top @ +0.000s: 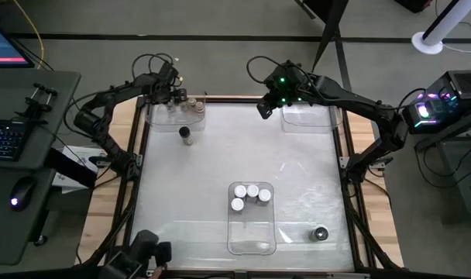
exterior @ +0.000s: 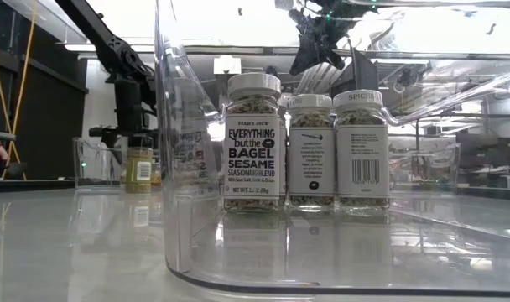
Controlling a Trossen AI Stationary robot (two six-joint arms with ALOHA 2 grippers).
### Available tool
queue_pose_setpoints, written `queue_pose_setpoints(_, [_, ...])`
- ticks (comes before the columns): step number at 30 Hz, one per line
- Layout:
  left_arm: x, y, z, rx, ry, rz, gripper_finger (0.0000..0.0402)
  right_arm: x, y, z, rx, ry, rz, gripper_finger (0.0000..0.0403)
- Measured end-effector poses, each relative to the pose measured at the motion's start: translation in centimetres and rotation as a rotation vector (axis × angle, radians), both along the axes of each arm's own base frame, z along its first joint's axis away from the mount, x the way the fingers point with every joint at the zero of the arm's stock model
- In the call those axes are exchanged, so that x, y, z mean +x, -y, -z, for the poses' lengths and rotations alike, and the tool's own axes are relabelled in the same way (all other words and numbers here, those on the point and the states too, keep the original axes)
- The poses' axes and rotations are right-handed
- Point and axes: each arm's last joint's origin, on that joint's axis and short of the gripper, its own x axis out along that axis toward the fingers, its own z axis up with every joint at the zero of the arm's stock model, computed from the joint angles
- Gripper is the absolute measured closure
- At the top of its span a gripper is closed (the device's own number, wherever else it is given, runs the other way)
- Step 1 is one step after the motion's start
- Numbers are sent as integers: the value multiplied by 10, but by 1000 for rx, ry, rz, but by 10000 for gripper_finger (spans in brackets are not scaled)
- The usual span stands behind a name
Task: Sort spices by type
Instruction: Put the brown seasoning bottle into the top left transparent bin
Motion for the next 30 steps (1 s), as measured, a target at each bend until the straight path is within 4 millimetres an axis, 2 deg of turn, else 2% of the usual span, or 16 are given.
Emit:
queue_pose_setpoints(7, [-3, 4, -15, 53, 24, -25, 113, 1, 0, -1, -6, 17, -3, 403])
queue_pose_setpoints(10, [-3, 5, -19, 65, 23, -21, 142, 1, 0, -1, -7, 17, -3, 403])
queue_pose_setpoints(13, [-4, 7, -18, 50, 11, -22, 213, 1, 0, -1, -11, 15, -8, 403])
queue_pose_setpoints(17, [-6, 8, -16, 38, -25, -32, 360, 1, 0, -1, -12, 14, -9, 403])
queue_pose_setpoints(18, [-6, 8, -16, 42, -32, -38, 380, 1, 0, -1, -12, 14, -10, 403])
queue_pose_setpoints(26, [-5, 10, -15, 59, -81, -55, 399, 1, 0, -1, -3, 18, -34, 403])
queue_pose_setpoints(30, [-2, 11, -8, 56, -143, -66, 401, 1, 0, -1, -1, 17, -35, 403])
